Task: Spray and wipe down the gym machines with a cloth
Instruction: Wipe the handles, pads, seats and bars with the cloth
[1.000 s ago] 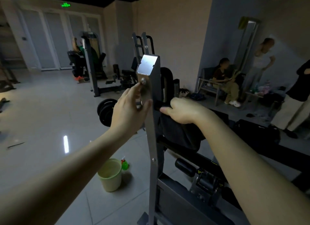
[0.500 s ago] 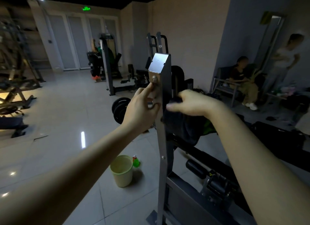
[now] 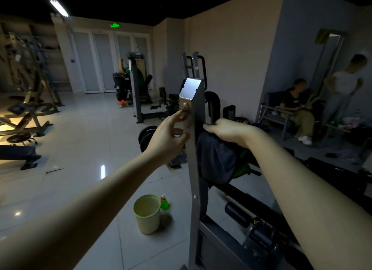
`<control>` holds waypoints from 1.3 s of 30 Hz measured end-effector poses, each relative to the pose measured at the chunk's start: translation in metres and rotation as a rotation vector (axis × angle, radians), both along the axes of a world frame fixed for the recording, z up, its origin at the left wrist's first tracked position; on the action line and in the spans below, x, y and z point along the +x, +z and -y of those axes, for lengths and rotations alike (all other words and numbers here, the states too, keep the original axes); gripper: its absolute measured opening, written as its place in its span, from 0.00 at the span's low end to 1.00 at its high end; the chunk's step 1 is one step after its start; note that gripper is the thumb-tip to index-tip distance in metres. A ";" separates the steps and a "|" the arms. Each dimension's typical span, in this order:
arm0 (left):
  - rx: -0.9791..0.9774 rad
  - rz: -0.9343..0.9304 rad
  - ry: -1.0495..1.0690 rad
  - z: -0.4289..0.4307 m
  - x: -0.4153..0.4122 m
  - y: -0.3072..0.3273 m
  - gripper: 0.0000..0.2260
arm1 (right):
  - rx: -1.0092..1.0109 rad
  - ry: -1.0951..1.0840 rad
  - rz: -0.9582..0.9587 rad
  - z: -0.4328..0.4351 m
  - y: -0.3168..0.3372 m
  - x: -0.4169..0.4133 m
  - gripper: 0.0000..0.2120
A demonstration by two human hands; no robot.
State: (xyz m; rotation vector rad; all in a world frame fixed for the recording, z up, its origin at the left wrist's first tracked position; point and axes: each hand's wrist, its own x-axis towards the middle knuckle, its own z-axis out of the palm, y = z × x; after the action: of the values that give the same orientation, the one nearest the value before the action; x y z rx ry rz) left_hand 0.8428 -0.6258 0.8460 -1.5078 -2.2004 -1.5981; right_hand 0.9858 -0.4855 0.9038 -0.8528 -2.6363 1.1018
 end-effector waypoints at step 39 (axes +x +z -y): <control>0.007 -0.606 0.082 0.003 0.000 0.019 0.39 | 0.747 -0.066 0.369 0.040 -0.015 0.018 0.13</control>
State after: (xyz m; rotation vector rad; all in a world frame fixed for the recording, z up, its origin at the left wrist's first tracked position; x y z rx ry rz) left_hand 0.8426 -0.6290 0.8649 -1.5996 -1.8735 -0.9464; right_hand 1.0043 -0.5251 0.8888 -1.0046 -2.9108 -0.1131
